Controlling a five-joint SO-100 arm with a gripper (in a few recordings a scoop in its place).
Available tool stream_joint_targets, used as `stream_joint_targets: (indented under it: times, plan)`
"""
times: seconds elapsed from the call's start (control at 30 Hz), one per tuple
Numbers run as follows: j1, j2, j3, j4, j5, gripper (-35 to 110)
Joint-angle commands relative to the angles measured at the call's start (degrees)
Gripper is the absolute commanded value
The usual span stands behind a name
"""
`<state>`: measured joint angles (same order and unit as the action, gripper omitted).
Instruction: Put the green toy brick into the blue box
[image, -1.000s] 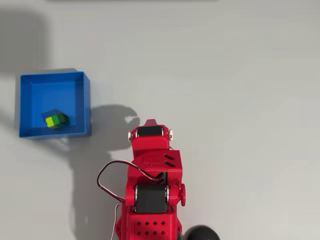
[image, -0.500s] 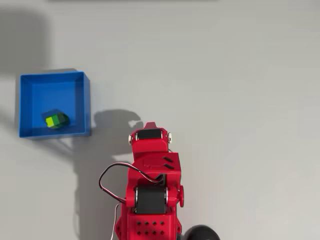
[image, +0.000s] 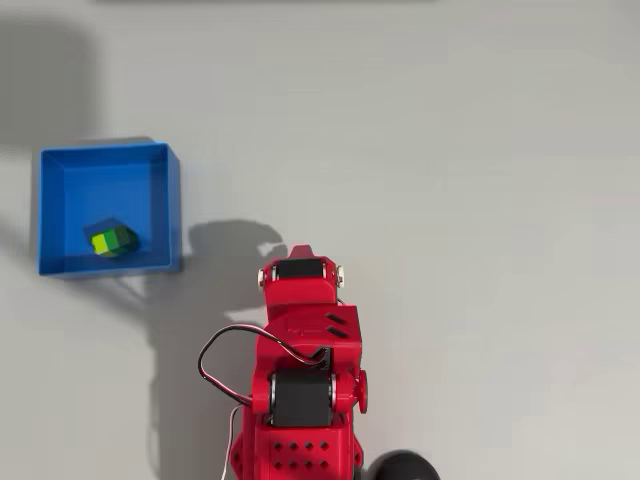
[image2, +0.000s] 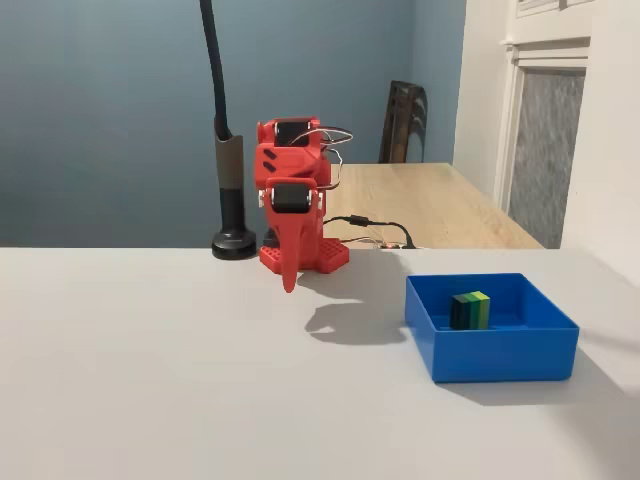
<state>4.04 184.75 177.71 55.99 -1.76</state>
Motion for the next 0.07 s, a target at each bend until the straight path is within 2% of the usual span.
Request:
stream_joint_targets:
  times: [0.0,0.03]
  plan:
    - [0.09,0.79,-0.44,-0.62,-0.35,0]
    - [0.09,0.79,-0.44,-0.62,-0.35,0]
